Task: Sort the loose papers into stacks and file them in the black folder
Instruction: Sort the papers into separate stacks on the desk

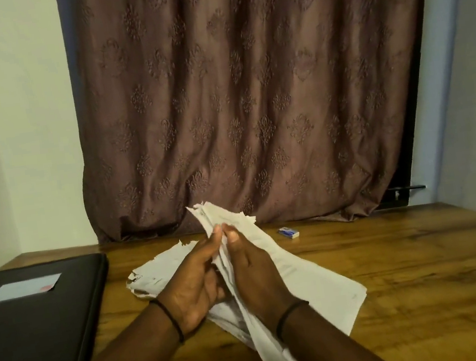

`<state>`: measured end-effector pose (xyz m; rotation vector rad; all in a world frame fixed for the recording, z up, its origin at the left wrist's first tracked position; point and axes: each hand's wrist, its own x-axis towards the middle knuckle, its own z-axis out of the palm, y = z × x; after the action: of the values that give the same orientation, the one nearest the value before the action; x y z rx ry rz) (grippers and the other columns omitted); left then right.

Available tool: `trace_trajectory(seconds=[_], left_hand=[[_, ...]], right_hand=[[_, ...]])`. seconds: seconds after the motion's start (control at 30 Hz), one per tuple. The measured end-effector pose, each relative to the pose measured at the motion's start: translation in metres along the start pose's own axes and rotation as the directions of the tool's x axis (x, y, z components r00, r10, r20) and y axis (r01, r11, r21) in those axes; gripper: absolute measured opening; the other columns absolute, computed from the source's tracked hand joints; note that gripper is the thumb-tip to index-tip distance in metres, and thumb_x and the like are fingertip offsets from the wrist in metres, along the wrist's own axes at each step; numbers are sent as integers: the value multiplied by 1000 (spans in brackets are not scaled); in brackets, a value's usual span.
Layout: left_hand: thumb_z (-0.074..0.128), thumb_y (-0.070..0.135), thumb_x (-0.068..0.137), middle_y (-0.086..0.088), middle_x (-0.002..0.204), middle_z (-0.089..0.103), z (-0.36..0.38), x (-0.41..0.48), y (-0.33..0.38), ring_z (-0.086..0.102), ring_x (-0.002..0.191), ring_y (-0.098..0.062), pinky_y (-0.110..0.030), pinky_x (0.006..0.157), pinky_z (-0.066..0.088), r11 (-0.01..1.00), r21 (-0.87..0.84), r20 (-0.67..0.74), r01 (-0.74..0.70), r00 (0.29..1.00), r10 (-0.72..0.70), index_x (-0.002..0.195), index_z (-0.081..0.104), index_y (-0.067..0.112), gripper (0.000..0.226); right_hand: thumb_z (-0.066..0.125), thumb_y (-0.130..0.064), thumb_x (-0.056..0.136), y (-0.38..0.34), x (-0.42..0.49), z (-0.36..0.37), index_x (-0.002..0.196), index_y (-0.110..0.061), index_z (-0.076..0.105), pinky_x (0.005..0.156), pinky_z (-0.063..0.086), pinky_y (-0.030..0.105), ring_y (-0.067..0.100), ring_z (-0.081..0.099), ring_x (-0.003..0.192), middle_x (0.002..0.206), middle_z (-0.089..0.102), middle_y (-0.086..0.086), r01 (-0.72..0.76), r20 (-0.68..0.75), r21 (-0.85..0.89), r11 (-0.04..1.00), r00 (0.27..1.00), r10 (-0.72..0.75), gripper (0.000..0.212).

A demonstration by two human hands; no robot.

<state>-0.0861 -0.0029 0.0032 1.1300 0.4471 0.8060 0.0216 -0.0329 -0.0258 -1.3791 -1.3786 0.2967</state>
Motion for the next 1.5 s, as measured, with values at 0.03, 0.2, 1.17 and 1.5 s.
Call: trace_trajectory(seconds=[0.03,0.2,1.17,1.5], left_hand=[[50,46,95,-8,117,71,4,0,1,66,110,-29,-57,99,47,999,25,-38,-23,999,23,125,61,23,40],[47,25,102,-9,107,74,10,-4,9,69,99,-33,-52,91,53,984,114,-267,-135,950,162,121,65,13,28],[64,13,92,-10,93,75,-48,-122,92,74,79,-20,-23,60,56,866,347,-266,-359,848,458,99,68,7,10],[68,31,90,7,90,74,-22,-109,136,72,85,-12,-29,77,57,618,573,-265,-538,592,761,87,70,27,5]], right_hand=[[14,-83,85,0,0,-1,144,-37,46,118,31,36,0,41,136,147,48,-17,0,-22,34,999,1000,1,81],[24,-78,88,-14,-4,-5,118,-35,69,109,42,24,-11,54,117,119,63,-31,109,-186,81,991,978,-92,69],[74,-11,85,-107,-53,-16,106,-3,69,72,61,33,27,73,90,95,76,8,31,-156,581,814,985,74,23],[76,-12,84,-156,-30,-35,101,-12,70,72,61,31,20,74,86,93,76,5,284,-314,510,812,940,-132,18]])
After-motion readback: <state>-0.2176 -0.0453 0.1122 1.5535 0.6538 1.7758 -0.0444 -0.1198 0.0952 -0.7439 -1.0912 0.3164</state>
